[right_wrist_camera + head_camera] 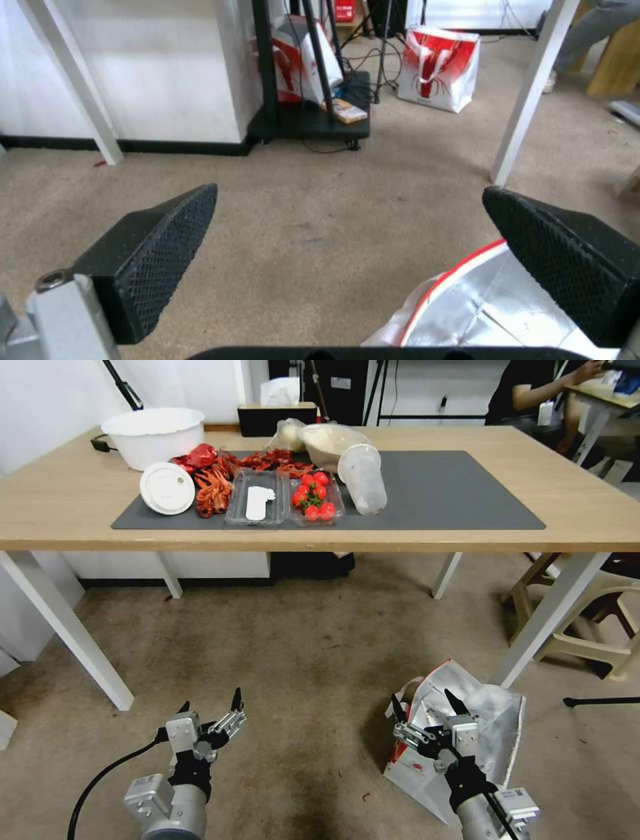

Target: Pick up the food delivery bag from the floor and place it on the table.

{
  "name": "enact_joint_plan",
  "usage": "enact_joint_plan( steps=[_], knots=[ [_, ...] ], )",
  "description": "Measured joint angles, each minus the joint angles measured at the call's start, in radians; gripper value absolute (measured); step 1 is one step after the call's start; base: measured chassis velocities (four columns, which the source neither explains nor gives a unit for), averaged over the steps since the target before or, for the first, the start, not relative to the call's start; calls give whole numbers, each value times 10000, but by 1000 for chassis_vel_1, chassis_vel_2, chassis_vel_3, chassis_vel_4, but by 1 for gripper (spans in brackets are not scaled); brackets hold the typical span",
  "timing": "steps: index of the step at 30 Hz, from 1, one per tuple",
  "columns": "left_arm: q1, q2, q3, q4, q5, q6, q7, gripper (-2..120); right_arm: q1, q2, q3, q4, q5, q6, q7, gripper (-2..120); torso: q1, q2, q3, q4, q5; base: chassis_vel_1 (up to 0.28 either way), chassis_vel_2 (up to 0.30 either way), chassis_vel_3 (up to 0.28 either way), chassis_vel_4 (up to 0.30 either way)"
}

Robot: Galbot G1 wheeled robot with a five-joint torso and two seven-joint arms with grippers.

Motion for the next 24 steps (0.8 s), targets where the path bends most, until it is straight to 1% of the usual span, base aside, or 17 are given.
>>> enact_joint_plan(
  steps=[1,3,5,9,13,15,20,24],
  knots=[
    [0,0,0,0,0,0,0,100,0,0,0,0,0,0,0,100,0,0,0,0,0,0,0,0,0],
    [3,-12,-2,0,-4,0,-16,100,2,-7,-1,-36,-5,2,0,100,-30,-132,-101,0,0,0,0,0,0],
    [3,-15,-2,0,-6,2,-22,100,2,-8,-1,-38,-5,2,0,100,-34,-146,-112,0,0,0,0,0,0],
    [21,-18,-13,8,-14,12,-29,100,10,-16,0,-65,-5,3,0,100,-86,-362,-275,0,0,0,0,0,0],
    [25,-15,-11,21,-9,7,-28,100,12,-14,-1,-80,-6,3,-1,100,-105,-427,-320,0,0,0,0,0,0],
    [23,-24,0,49,0,-5,-19,100,18,-9,-15,-130,-14,4,-1,100,-156,-598,-441,0,-1,0,0,0,0],
    [23,-46,3,75,11,-33,-7,100,23,-21,-13,-155,-14,10,-1,100,-195,-758,-561,0,0,0,0,0,0],
    [22,-69,6,108,16,-67,-5,100,21,-37,-10,-155,-15,11,-1,100,-226,-962,-734,0,0,0,0,0,0]
  ],
)
